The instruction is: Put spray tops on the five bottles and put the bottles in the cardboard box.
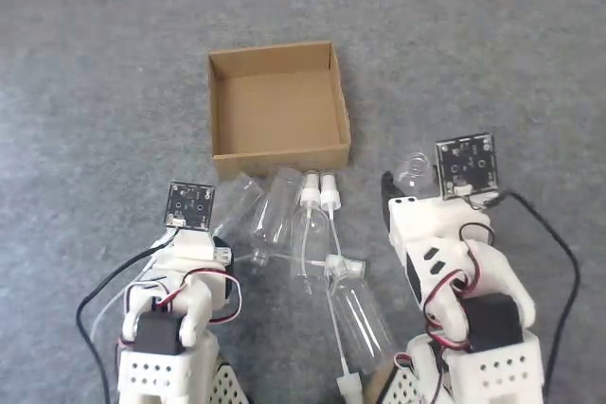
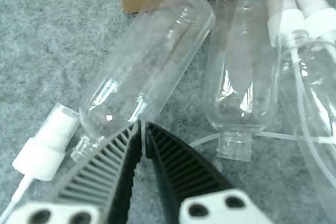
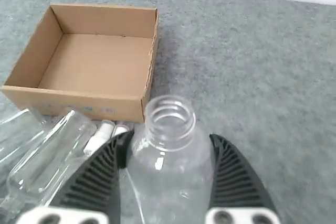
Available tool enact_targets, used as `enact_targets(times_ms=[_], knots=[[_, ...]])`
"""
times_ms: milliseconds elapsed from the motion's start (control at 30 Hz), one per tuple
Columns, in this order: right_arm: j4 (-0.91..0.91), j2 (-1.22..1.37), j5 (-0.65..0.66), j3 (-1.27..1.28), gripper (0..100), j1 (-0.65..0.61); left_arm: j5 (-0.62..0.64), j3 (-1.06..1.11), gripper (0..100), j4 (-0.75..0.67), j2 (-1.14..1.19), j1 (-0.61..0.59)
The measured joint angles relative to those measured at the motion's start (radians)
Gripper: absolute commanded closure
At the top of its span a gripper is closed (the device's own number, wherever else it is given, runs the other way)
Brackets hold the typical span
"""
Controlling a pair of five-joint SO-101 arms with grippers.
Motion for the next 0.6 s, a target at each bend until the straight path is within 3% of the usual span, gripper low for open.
enact_targets(times_ms=[400,467,600], knots=[[-0.061,-0.143,-0.084,0.115,97.1,0.043,-0.003,-0.083,99,0.000,0.000,-0.003],[-0.084,-0.167,-0.091,0.140,97.1,0.081,-0.049,-0.123,99,-0.002,0.000,0.000],[-0.161,-0.190,-0.094,0.209,97.1,0.121,-0.255,-0.204,99,-0.002,0.000,-0.008]])
